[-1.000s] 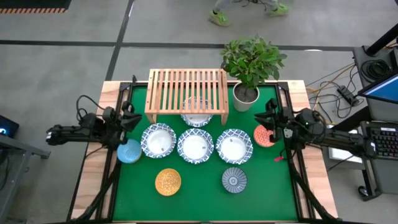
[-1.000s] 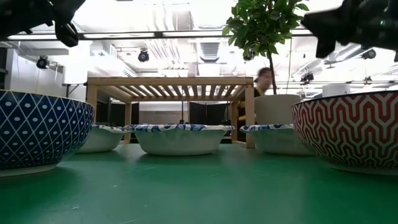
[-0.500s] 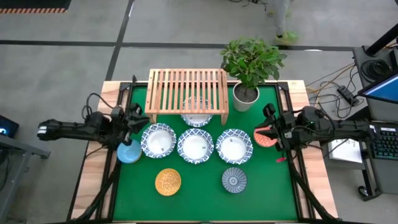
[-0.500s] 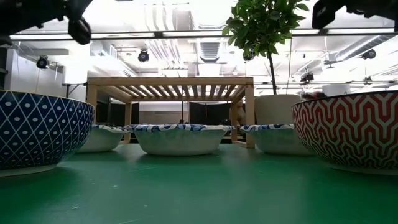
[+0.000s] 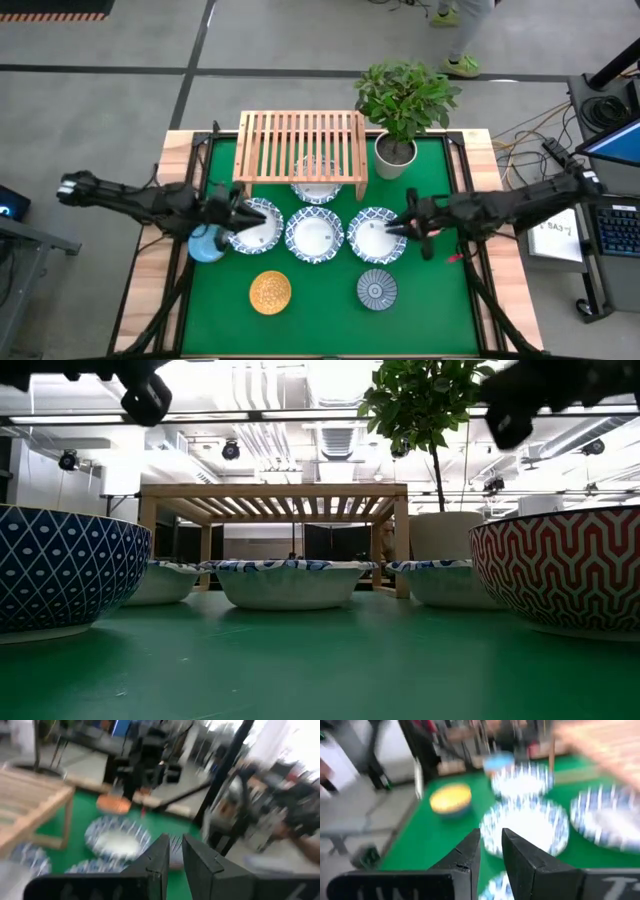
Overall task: Place and stack bowls onto a shelf
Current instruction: Put the white bowl on the shelf
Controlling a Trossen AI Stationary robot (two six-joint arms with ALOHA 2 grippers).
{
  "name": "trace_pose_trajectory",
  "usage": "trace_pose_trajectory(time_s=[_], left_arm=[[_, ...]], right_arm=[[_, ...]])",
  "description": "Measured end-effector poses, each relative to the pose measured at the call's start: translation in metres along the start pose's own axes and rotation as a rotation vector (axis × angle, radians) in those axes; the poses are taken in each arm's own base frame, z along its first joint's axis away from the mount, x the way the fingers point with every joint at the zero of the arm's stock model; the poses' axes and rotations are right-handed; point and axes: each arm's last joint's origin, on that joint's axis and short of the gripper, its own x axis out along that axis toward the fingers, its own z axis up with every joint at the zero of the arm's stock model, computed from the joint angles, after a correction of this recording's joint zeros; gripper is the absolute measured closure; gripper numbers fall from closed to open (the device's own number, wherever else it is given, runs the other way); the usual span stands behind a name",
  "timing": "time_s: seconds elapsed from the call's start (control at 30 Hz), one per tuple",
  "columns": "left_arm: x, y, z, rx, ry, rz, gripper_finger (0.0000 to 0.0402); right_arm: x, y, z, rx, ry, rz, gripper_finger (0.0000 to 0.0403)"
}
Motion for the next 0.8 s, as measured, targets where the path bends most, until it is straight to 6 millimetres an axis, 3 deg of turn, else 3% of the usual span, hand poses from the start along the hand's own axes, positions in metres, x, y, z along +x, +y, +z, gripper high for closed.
trace_pose_trajectory(time_s=[0.33,0.57,0.8], left_arm=[[0.045,-0.023,-0.01,0.107,0.332,0.054,0.0366],[0.081,-0.035,-0.03,0.158,0.483,0.123,0.0366],[0.102,-0.047,-0.032,0.205,0.577,0.13,0.0366]], right_arm=[[0.022,0.01,0.002,0.072,0.286,-0.054,0.0335],[0.043,0.016,0.011,0.0,0.296,-0.064,0.0335],[0.075,0.021,0.019,-0.09,0.344,-0.092,0.0335]])
